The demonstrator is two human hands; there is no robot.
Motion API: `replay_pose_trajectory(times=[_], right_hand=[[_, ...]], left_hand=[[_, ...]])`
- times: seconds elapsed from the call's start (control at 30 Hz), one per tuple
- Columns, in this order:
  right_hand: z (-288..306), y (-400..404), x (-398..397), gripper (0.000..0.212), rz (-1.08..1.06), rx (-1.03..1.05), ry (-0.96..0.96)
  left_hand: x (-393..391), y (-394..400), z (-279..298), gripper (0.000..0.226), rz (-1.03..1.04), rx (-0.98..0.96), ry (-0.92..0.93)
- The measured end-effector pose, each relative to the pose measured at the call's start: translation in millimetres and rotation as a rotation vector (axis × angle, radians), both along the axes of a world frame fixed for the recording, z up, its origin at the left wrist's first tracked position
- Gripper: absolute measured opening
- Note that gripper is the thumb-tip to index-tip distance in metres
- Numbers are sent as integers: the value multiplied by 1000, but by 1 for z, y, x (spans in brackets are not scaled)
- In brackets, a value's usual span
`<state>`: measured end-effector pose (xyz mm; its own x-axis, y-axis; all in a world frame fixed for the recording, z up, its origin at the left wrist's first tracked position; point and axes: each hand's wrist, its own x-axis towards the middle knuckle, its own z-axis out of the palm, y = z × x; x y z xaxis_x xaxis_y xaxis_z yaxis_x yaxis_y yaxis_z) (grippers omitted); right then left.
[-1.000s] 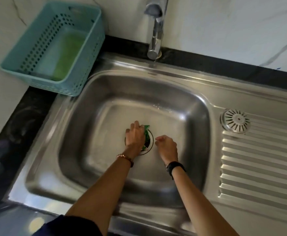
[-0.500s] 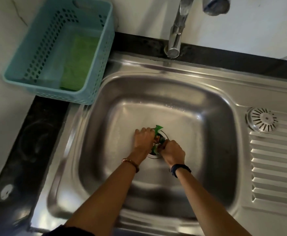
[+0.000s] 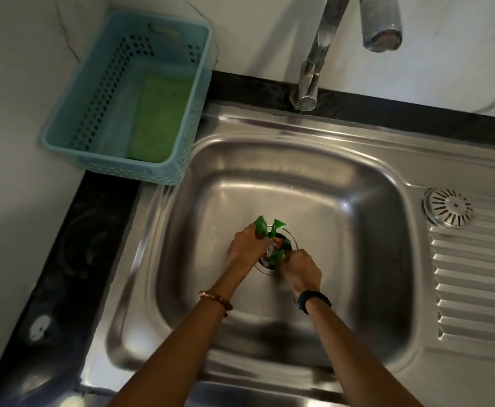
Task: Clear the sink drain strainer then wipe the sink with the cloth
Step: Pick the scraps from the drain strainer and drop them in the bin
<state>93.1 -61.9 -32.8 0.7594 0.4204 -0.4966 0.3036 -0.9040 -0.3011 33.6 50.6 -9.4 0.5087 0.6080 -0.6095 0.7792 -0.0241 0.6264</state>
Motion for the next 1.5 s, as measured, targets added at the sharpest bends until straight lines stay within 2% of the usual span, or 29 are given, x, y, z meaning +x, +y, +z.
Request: replay_pose_trajectory(times=[0.2, 0.3, 0.33, 0.47, 0.57, 0.7, 0.83, 1.0, 1.1, 1.2, 1.3, 1.5], right_hand=[[50, -3, 2, 14, -317, 432, 156], [83, -5, -4, 13, -332, 652, 210], [95, -6, -9, 16, -313, 709, 236], [134, -13, -36, 18, -193, 882, 379], [154, -20, -70, 18, -45, 932, 471], [169, -41, -141, 21, 218, 935, 607], [158, -71, -223, 14, 483, 840, 697], [123, -101, -317, 10, 780, 662, 707], [87, -110, -367, 3, 990, 546, 608], [26, -113, -420, 12, 1154, 422, 503], [-50, -116, -463, 13, 1293, 278, 452], [-233, -108, -529, 17, 1366, 47, 306]], left_hand=[[-10, 2, 24, 28, 220, -57, -100], [-21, -1, 51, 5, 332, -85, -308], [-28, -4, 62, 6, 360, -89, -375], [-72, -22, 104, 11, 476, -117, -550], [-125, -46, 129, 16, 664, -106, -690], [-217, -106, 144, 26, 959, -112, -867], [-297, -177, 135, 25, 1196, -52, -874], [-385, -253, 101, 17, 1528, -39, -804], [-434, -280, 66, 10, 1659, -89, -678], [-481, -297, 5, 14, 1680, -108, -474], [-522, -306, -72, 11, 1671, -103, -266], [-581, -296, -248, 7, 1562, -26, 1]])
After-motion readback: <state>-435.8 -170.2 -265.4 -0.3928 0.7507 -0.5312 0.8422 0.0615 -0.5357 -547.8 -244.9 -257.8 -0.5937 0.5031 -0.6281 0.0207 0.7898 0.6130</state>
